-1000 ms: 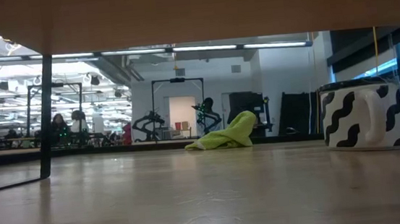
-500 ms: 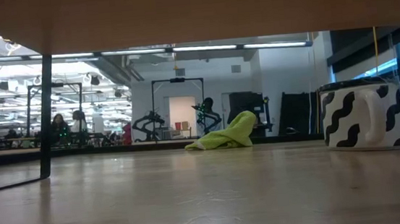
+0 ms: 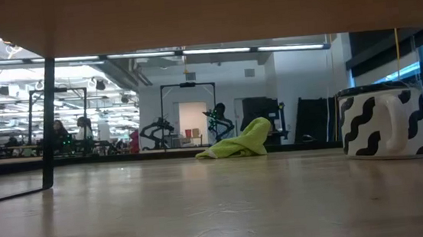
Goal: Stack small to large cups/mugs on shelf
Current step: Put the blue mug on the shelf
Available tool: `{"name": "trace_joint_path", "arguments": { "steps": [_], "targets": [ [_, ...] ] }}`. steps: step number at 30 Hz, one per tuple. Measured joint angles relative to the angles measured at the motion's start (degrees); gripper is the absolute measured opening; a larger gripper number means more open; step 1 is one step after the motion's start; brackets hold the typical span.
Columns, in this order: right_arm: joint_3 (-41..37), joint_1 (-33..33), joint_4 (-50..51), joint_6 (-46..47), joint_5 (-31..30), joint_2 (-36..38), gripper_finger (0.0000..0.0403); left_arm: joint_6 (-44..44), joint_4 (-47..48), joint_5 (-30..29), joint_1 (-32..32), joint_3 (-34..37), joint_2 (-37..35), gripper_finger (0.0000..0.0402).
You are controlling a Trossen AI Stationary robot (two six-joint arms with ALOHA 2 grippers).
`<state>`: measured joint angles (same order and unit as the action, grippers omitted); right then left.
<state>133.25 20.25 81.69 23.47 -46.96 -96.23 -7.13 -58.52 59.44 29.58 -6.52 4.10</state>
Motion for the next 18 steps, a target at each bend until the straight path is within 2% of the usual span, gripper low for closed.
{"name": "trace_joint_path", "arguments": {
  "steps": [4, 6, 7, 10, 12, 15, 18],
  "targets": [
    [0.0, -0.1, 0.0, 0.06, -0.03, 0.0, 0.0136, 5.5, -2.37, -1.67, 0.2, 0.0, -0.01, 0.0069],
    [0.0, -0.34, 0.0, 0.68, -0.01, 0.0, 0.0136, 2.27, -2.34, -7.23, 0.66, 0.02, 0.0, 0.0069],
    [0.0, -0.49, 0.0, 1.3, 0.0, 0.0, 0.0136, 0.72, -1.9, -13.89, 0.7, 0.02, 0.0, 0.0069],
    [0.0, -0.66, 0.0, 2.64, -0.02, 0.0, 0.0136, -1.34, 4.73, -42.85, 0.7, 0.03, 0.06, 0.0069],
    [0.0, -0.75, 0.02, 3.55, -0.02, 0.0, 0.0136, -7.23, 6.87, -57.3, 0.7, 0.05, 0.05, 0.0069],
    [0.0, -0.87, 0.02, 5.31, 0.0, 0.0, 0.0136, -19.63, 9.43, -71.93, 0.69, 0.03, 0.04, 0.0069],
    [0.0, -0.92, 0.02, 6.8, -0.04, 0.0, 0.0136, -17.34, 9.69, -80.81, 0.66, 0.04, 0.02, 0.0069]
  ]
}}
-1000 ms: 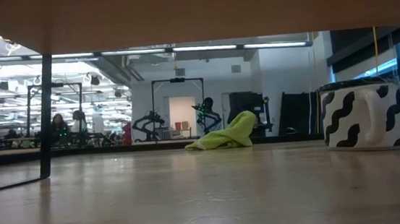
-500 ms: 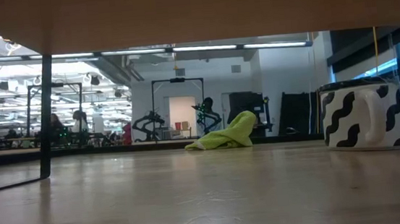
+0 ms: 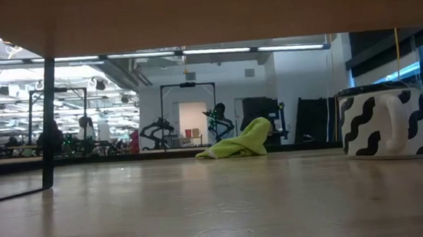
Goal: Stack small to large cups/mugs on shelf
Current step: Put the blue mug on the shelf
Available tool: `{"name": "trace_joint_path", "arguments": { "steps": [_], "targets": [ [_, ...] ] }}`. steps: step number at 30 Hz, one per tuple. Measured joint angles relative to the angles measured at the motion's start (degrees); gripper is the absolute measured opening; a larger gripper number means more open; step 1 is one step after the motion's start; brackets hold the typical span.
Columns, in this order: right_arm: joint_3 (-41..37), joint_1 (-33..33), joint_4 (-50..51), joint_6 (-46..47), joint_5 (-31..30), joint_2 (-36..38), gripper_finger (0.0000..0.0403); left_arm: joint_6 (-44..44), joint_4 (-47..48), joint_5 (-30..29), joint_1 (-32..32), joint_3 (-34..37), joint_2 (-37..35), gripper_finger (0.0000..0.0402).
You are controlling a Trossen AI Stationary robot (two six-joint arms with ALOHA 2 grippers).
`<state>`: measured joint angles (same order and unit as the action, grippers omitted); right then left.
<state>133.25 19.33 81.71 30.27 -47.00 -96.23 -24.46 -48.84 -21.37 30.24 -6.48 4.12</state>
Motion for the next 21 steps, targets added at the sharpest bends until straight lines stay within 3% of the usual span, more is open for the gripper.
{"name": "trace_joint_path", "arguments": {
  "steps": [4, 8, 10, 12, 14, 15, 18, 21],
  "targets": [
    [0.0, 0.0, 0.0, 0.99, -0.02, 0.0, 0.0136, 8.33, -2.37, -12.86, 0.02, 0.0, 0.01, 0.0069],
    [0.0, -0.07, 0.02, 1.36, -0.64, 0.0, 0.0136, 8.36, -4.33, -23.44, 0.0, -0.03, 0.01, 0.0069],
    [0.0, -0.16, 0.23, 2.21, -1.38, 0.0, 0.0136, 9.32, -4.33, -22.8, -0.04, -0.04, -0.04, 0.0069],
    [0.0, -0.56, 0.77, 2.67, -1.42, 0.0, 0.0136, 11.73, -2.28, -13.3, 0.0, -0.29, -0.02, 0.0069],
    [0.0, -0.73, 1.22, 3.79, -1.42, 0.0, 0.0136, 12.89, 5.1, -4.69, 0.25, -3.13, 0.09, 0.0069],
    [0.0, -0.96, 1.18, 4.06, -1.42, 0.0, 0.0136, 13.13, 11.51, -3.95, 0.42, -5.55, 0.27, 0.0069],
    [0.0, -1.35, 1.26, 5.3, -1.42, 0.0, 0.0136, 15.92, 35.15, -7.4, 0.52, -14.68, 2.9, 0.0069],
    [0.0, -1.7, 1.68, 7.1, -1.4, 0.0, 0.0136, 13.73, 55.27, -10.38, 0.52, -25.86, 10.16, 0.0069]
  ]
}}
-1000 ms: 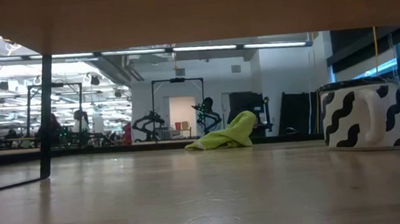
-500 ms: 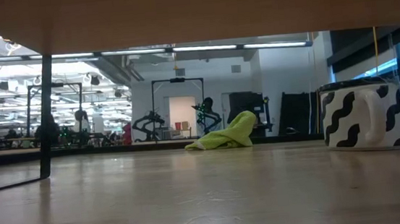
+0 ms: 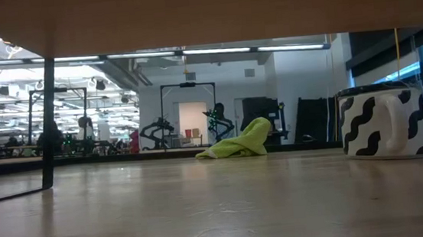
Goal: Stack small to large cups/mugs on shelf
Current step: Put the blue mug on the shelf
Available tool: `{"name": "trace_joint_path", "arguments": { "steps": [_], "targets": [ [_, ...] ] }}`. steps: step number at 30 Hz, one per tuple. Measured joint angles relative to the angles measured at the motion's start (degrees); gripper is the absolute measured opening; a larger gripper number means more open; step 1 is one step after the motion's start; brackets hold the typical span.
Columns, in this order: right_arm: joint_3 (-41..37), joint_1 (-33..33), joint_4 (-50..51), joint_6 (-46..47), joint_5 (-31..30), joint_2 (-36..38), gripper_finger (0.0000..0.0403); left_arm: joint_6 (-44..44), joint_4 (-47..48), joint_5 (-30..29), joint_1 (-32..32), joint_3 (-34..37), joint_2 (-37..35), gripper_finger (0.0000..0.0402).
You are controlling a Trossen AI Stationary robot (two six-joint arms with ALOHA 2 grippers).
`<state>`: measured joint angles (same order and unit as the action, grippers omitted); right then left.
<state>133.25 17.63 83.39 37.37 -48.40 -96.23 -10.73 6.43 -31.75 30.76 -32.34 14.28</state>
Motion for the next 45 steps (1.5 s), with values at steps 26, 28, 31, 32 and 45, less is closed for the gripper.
{"name": "trace_joint_path", "arguments": {
  "steps": [26, 28, 31, 32, 45],
  "targets": [
    [-0.57, 0.2, 1.86, 4.56, 2.94, -1.03, 0.0136, -25.23, 75.45, 38.79, 2.42, -33.97, 47.44, 0.0069],
    [-0.57, 0.73, 1.99, 5.79, 4.32, -1.03, 0.0136, -26.69, 74.56, 39.33, 4.1, -33.2, 49.87, 0.0069],
    [-0.57, 2.0, 3.0, 6.82, 4.17, -1.03, 0.0136, -30.04, 70.01, 39.66, 7.5, -32.63, 51.52, 0.0069],
    [-0.57, 2.33, 3.31, 7.48, 4.19, -1.03, 0.0136, -31.78, 66.47, 39.8, 8.89, -32.42, 51.82, 0.0069],
    [-0.57, 3.62, 5.92, 7.19, 3.96, -1.03, 0.0136, -59.9, 52.87, 31.73, 23.74, -32.11, 59.69, 0.0109]
  ]
}}
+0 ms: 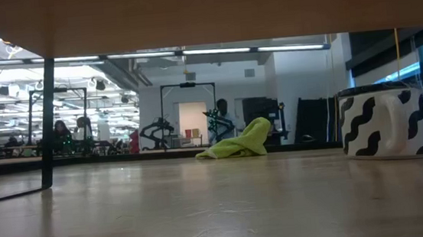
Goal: Stack small to large cups/mugs on shelf
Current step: Put the blue mug on the shelf
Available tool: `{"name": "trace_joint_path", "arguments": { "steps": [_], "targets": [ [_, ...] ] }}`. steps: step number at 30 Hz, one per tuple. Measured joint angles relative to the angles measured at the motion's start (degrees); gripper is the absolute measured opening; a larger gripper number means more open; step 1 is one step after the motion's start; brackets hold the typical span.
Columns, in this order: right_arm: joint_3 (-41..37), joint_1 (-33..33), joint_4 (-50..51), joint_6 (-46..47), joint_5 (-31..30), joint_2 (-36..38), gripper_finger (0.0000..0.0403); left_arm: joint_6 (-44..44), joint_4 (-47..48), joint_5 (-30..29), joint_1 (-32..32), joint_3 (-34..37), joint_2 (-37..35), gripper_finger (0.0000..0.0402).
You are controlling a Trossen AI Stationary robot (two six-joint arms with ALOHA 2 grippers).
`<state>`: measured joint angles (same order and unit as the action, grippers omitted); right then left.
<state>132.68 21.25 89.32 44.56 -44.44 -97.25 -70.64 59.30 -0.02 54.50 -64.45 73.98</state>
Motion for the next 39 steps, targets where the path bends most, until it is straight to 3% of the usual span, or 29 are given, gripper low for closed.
{"name": "trace_joint_path", "arguments": {
  "steps": [3, 9, 17, 24, 28, 36, 39],
  "targets": [
    [0.0, 0.01, 0.0, -1.33, -0.01, 0.0, 0.0136, -3.92, -1.22, -3.93, 1.44, 0.0, 2.26, 0.0136],
    [0.0, 0.01, -0.02, -2.92, 0.06, 0.0, 0.0136, -5.76, 1.87, -6.45, 2.22, 0.0, 6.86, 0.0178],
    [0.0, 0.01, 0.08, -3.0, 0.96, 0.0, 0.0136, -4.88, 4.59, -12.48, 4.17, 0.05, 8.21, 0.0187],
    [0.0, 0.01, 0.17, -2.85, 0.97, 0.0, 0.0136, -8.3, 2.74, -8.73, 7.74, 3.94, 8.22, 0.0186],
    [0.0, -0.1, 0.2, -2.76, 0.98, 0.0, 0.0135, -10.79, 2.08, -10.25, 8.85, 4.68, 8.19, 0.0186],
    [0.0, -0.51, 0.2, -2.65, 0.72, 0.02, 0.0135, -16.38, -10.08, -9.65, 8.9, 9.13, 8.19, 0.0186],
    [0.0, -0.51, 0.2, -2.63, 0.76, 0.02, 0.0135, -20.23, -10.61, -9.55, 8.92, 10.83, 8.21, 0.0185]
  ]
}}
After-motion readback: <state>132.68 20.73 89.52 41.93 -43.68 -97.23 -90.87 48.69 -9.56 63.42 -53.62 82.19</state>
